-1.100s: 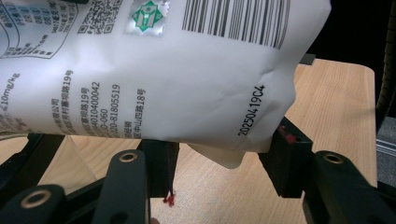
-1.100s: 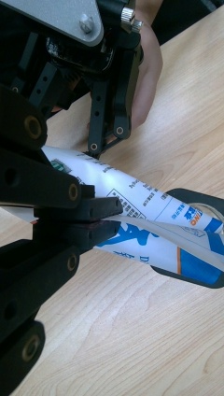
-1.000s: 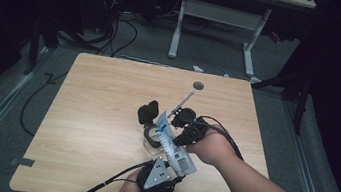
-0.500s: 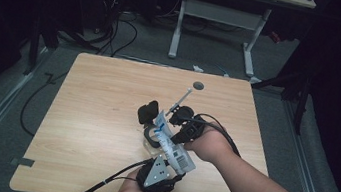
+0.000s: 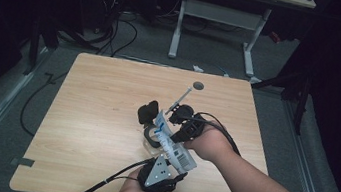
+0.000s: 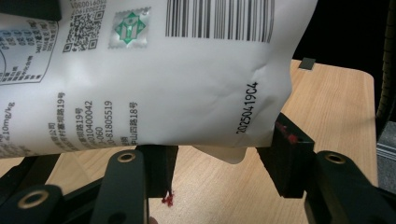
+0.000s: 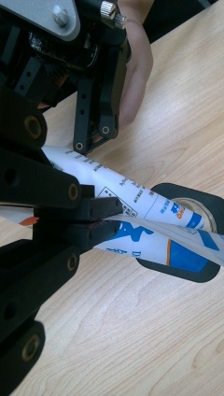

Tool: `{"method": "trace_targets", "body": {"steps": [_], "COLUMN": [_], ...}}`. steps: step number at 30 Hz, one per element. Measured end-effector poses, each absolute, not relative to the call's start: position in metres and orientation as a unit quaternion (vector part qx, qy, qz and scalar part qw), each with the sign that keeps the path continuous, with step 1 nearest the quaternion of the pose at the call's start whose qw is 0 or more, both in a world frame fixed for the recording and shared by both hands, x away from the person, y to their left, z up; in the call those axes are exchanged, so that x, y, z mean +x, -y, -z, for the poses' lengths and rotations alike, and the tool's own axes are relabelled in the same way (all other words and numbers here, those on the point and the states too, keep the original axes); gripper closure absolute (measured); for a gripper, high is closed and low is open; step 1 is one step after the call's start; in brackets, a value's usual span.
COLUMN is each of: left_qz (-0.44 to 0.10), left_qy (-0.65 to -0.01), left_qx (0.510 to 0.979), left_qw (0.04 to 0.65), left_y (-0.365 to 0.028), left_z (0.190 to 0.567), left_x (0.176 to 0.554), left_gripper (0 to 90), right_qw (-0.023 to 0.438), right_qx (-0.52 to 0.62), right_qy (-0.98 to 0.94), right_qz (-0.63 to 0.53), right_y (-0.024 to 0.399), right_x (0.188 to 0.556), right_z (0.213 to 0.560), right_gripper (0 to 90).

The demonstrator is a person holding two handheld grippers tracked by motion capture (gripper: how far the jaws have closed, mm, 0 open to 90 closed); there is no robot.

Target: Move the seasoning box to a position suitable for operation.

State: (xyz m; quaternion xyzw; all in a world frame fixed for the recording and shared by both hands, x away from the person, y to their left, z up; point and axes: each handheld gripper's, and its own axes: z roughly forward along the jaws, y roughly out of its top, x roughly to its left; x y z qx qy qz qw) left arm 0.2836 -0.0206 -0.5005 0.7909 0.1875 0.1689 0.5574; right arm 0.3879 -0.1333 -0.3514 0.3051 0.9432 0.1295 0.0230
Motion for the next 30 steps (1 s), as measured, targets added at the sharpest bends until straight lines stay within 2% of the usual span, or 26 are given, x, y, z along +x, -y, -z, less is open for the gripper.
{"method": "trace_targets", "body": {"steps": [30], "left_qz": [-0.181], "left_qy": [-0.183], "left_qx": [0.787], "left_qw": [0.560], "left_y": [0.0226], "left_z": [0.4981], "left_x": [0.2838], "left_gripper": [51.9], "right_qw": [0.023], "right_qx": [0.304], "right_qy": [-0.944], "right_qz": [-0.126], "right_y": [0.1310], "right_x": [0.3891], "right_z": [0.3503], "right_gripper": [89.7]}}
